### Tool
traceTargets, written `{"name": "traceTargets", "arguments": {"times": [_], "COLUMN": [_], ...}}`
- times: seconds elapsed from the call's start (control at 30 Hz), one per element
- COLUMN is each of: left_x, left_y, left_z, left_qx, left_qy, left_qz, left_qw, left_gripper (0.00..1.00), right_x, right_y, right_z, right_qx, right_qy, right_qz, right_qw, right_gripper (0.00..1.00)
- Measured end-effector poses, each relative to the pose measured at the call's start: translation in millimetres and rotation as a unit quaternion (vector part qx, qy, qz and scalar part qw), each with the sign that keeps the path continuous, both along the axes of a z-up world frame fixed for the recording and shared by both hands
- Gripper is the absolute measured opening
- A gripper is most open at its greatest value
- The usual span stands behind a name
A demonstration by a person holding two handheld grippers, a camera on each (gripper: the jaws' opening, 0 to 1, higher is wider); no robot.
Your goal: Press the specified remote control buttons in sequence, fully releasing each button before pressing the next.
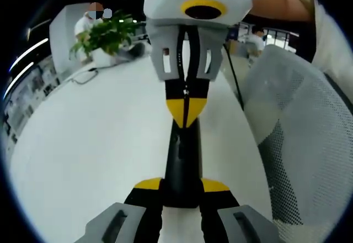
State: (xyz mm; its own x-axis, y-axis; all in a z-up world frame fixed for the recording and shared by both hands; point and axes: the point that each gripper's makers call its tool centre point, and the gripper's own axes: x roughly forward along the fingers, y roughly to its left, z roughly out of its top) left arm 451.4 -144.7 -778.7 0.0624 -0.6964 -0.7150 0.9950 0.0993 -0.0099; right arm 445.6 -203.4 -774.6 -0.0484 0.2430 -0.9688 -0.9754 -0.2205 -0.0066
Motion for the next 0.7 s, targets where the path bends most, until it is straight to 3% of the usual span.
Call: {"name": "traceTargets", "arguments": {"times": [0.7], "left_x": [-2.0], "left_y": [0.4], "left_z": [0.4], "left_qx": [-0.002], "left_qy": [0.000], "left_qz": [0.003], "left_qw": [1.0000], "left_gripper": [0.24], "right_x": [2.3], "right_y": [-1.2], "right_z": [-3.2], "right_qx": [-0.002], "right_qy": [0.010], "right_qz": [-0.014], "right_qw": [0.9998], "right_gripper": [0.00]}}
